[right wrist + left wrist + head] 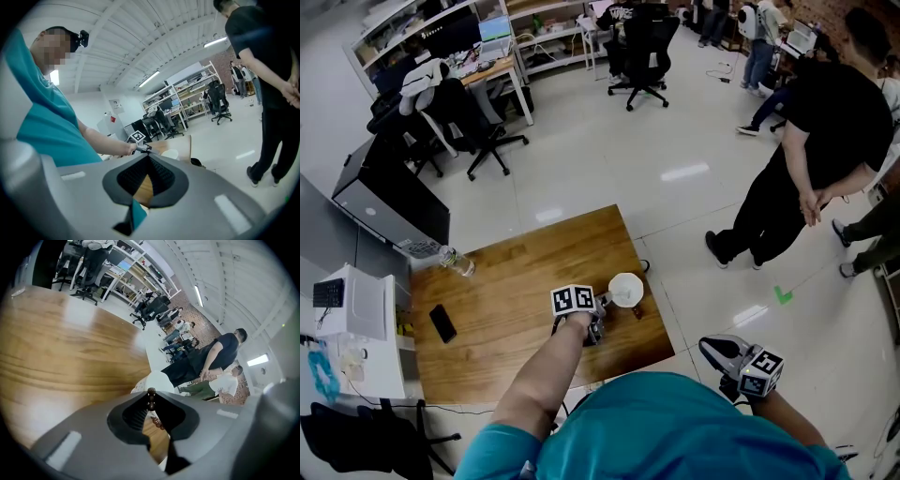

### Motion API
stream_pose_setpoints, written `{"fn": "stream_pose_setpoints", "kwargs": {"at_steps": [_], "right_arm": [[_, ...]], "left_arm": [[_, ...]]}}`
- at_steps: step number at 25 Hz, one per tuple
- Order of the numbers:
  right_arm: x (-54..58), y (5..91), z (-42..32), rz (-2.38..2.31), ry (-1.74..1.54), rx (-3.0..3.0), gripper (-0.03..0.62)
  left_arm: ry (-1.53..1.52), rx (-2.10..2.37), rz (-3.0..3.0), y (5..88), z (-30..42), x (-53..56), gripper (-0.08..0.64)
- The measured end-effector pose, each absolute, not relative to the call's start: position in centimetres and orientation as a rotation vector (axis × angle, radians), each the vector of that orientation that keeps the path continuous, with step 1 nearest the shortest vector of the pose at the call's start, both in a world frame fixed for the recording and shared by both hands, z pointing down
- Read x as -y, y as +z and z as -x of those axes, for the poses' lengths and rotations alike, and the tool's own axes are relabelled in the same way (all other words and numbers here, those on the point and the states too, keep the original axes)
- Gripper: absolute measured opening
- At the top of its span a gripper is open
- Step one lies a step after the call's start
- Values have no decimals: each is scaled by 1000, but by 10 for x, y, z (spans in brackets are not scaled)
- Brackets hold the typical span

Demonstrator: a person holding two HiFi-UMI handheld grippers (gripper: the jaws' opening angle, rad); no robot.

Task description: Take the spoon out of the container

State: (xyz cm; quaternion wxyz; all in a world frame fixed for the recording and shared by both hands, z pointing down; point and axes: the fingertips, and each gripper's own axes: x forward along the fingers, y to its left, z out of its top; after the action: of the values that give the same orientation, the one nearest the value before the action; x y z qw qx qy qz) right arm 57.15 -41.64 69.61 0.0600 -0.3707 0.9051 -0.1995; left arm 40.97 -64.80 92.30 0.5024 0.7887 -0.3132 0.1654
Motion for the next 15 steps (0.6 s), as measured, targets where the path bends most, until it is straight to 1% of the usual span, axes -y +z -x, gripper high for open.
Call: {"fn": "stream_pose_setpoints", "kwargs": {"at_steps": [6,10,15], "right_arm": [[405,695,-575,1106,-553,-2786,2],[389,693,-593,1044,-531,-2769,2],[375,691,-585,916,-500,-2756,2]], "left_arm": [[267,738,-1931,877,-403,623,41],[156,722,-1960,837,-400,572,41],[50,777,-1975,790,-353,492,41]]}}
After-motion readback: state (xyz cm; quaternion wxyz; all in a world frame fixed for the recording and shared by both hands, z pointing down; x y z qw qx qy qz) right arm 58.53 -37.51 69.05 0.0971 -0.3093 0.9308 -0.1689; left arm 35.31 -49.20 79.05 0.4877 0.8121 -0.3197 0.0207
